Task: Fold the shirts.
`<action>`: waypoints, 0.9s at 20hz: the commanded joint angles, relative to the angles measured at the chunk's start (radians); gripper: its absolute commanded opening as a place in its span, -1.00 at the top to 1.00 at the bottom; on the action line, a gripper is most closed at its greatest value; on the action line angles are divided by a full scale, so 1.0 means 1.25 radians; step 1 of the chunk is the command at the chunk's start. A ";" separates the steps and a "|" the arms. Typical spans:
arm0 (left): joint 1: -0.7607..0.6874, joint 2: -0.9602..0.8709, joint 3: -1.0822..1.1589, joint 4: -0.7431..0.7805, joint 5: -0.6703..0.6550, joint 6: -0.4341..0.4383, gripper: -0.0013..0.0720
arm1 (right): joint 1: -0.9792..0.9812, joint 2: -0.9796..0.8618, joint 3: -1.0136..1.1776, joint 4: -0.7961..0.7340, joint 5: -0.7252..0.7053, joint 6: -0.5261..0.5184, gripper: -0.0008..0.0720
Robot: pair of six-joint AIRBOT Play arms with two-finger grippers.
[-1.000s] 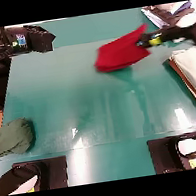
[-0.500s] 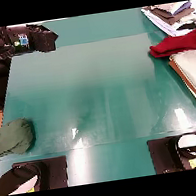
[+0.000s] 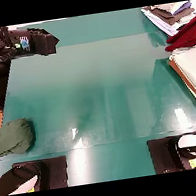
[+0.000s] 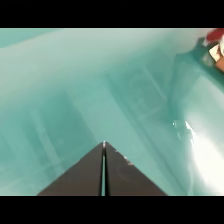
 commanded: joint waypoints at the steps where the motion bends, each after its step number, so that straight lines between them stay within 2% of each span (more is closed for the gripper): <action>1: 0.000 0.001 0.001 0.000 -0.022 0.000 0.87 | -0.026 0.027 0.021 -0.045 0.031 0.013 0.94; 6: 0.000 0.001 0.001 0.000 -0.022 0.000 0.87 | -0.098 0.140 -0.187 -0.088 0.046 0.007 0.94; 9: 0.000 0.001 0.001 0.000 -0.022 0.001 0.87 | -0.154 0.222 -0.363 -0.100 0.065 -0.054 0.94; 14: 0.000 0.001 0.001 0.000 -0.023 0.007 0.87 | -0.277 0.358 -0.609 -0.255 0.072 -0.053 0.93; 15: 0.000 0.001 0.001 0.001 -0.024 0.007 0.87 | -0.302 0.373 -0.636 -0.278 0.072 -0.053 0.77; 16: 0.000 0.001 0.001 0.001 -0.025 0.007 0.86 | -0.329 0.384 -0.656 -0.292 0.068 -0.053 0.18; 17: 0.000 0.001 0.001 0.001 -0.025 0.007 0.87 | -0.354 0.392 -0.669 -0.296 0.059 -0.053 -0.31; 18: 0.000 0.001 0.001 0.001 -0.025 0.008 0.87 | -0.381 0.398 -0.670 -0.296 0.059 -0.053 -0.58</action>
